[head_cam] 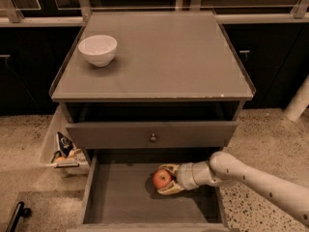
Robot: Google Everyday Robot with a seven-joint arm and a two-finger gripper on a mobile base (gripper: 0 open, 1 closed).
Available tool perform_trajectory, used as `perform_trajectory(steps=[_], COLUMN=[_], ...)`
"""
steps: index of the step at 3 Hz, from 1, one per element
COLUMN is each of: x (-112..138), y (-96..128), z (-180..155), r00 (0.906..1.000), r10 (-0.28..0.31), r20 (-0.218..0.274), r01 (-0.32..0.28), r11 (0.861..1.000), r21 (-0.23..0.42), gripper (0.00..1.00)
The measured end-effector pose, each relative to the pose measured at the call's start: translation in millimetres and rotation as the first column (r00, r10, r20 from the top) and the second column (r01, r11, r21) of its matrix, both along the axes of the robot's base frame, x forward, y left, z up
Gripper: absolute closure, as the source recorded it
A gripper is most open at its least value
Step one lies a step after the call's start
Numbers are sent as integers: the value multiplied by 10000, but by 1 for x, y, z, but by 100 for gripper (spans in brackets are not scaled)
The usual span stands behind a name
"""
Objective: Pick apple from middle drawer and place on counter
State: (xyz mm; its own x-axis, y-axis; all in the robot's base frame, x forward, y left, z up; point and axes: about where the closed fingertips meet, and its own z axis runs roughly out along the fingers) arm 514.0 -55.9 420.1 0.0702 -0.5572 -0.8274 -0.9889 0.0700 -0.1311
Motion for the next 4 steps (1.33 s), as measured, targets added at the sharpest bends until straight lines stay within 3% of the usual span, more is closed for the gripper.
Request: perform_trajectory(steps=[2,3,4], x=[-25,-34,-25], y=[-3,-3,-3], z=[68,104,131], r00=[9963,9922,9900], r10=[750,1009,1173], r20=[415,727,788], r01=[-746,-976,-1096], r11=[9971,9941,9894], r21=[-125,-479,-956], gripper=[100,100,100])
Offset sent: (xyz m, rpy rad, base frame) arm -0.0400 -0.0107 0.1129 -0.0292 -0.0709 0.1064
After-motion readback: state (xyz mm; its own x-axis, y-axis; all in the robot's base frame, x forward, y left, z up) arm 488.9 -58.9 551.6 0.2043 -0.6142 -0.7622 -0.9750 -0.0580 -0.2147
